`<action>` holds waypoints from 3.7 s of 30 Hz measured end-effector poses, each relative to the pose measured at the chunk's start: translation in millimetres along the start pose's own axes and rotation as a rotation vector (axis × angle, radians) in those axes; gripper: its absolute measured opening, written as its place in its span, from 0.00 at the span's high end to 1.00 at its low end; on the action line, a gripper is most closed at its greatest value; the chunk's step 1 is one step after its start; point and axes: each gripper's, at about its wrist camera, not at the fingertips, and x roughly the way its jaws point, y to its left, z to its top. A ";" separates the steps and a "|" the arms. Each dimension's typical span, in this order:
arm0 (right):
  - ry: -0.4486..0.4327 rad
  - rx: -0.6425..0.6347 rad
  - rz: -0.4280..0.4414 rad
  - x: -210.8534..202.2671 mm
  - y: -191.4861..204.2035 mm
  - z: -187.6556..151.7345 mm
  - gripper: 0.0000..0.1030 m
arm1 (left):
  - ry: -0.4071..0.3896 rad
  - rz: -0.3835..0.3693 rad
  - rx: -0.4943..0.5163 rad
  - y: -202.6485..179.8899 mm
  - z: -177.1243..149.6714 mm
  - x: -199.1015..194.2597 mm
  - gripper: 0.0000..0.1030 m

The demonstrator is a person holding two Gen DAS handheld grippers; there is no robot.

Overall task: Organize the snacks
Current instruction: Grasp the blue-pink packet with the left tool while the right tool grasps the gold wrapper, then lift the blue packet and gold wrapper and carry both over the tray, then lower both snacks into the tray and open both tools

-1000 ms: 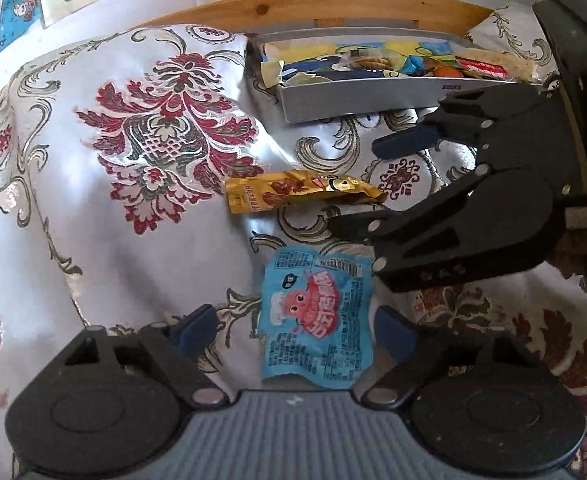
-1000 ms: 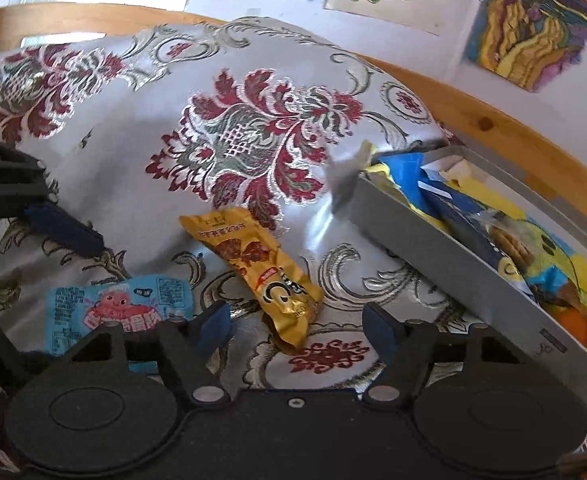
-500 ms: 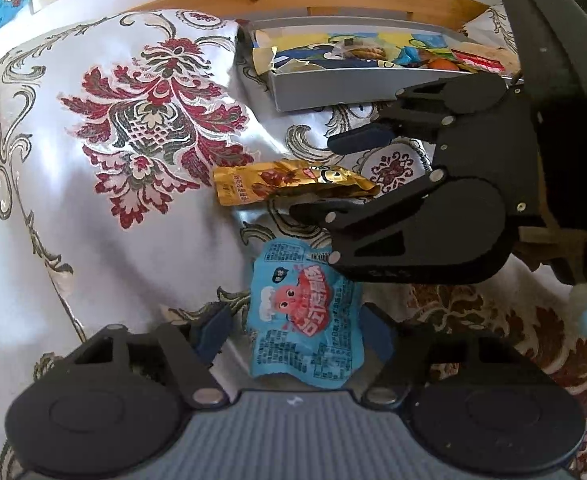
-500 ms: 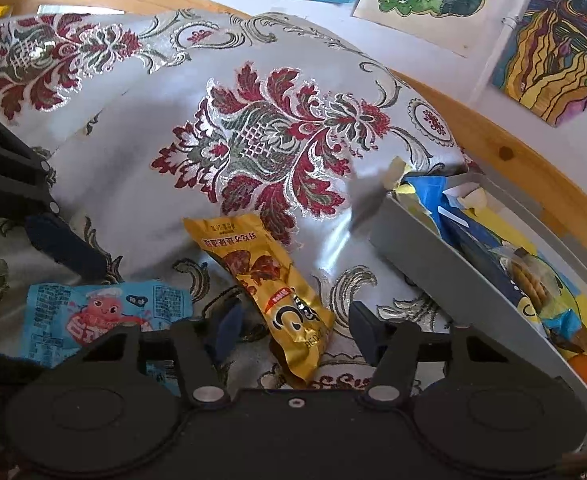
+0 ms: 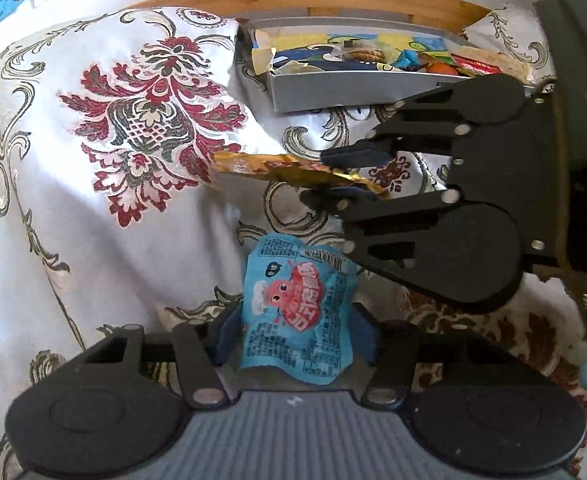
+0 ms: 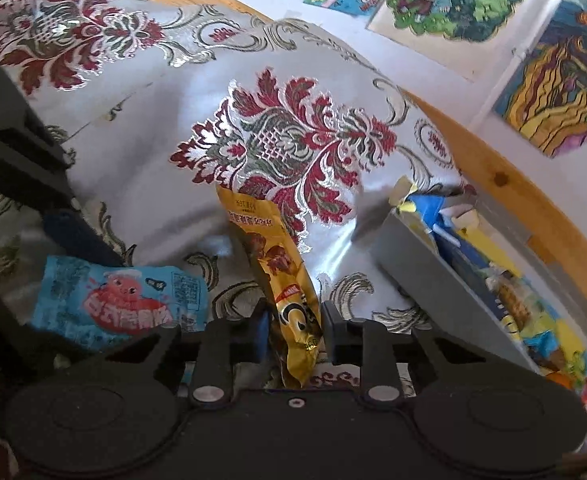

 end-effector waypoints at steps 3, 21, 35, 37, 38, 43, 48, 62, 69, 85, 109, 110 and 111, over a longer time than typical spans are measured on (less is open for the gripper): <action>-0.001 -0.024 -0.026 -12.1 -1.0 -0.8 0.74 | 0.003 0.001 -0.004 -1.6 0.3 -0.8 0.42; -0.024 0.092 -0.200 -121.0 -40.0 -2.9 0.73 | -0.105 -0.061 -0.136 -19.4 3.0 -51.7 0.44; -0.064 0.247 -0.341 -201.4 -80.8 -29.4 0.73 | -0.210 0.017 -0.227 -63.8 21.7 -84.7 0.43; -0.075 0.284 -0.359 -202.3 -90.6 -32.8 0.73 | -0.233 0.032 -0.240 -75.2 37.3 -81.4 0.43; -0.082 0.297 -0.366 -203.0 -94.9 -34.6 0.73 | -0.244 0.026 -0.253 -79.8 45.9 -79.2 0.43; -0.105 0.385 -0.403 -199.3 -125.5 -53.5 0.73 | -0.265 0.032 -0.265 -100.5 95.8 -54.5 0.43; -0.114 0.546 -0.430 -179.6 -165.8 -74.2 0.73 | -0.246 0.050 -0.283 -107.6 137.1 -27.0 0.43; -0.154 0.723 -0.378 -118.1 -220.6 -86.3 0.73 | -0.205 0.140 -0.263 -118.2 222.1 47.3 0.42; -0.097 0.803 -0.340 -94.1 -234.6 -97.9 0.73 | -0.161 0.108 -0.293 -123.1 235.7 74.4 0.42; -0.028 0.926 -0.306 -73.7 -251.1 -108.1 0.72 | -0.090 0.070 -0.403 -111.3 230.8 92.3 0.39; -0.037 0.919 -0.300 -76.0 -250.4 -108.9 0.60 | -0.136 0.074 -0.422 -105.1 226.5 63.3 0.14; -0.041 0.916 -0.301 -76.9 -249.9 -108.0 0.59 | -0.139 0.079 -0.422 -103.9 226.3 61.1 0.13; -0.045 0.912 -0.302 -77.8 -249.2 -107.1 0.56 | -0.143 0.084 -0.422 -102.6 225.9 58.6 0.11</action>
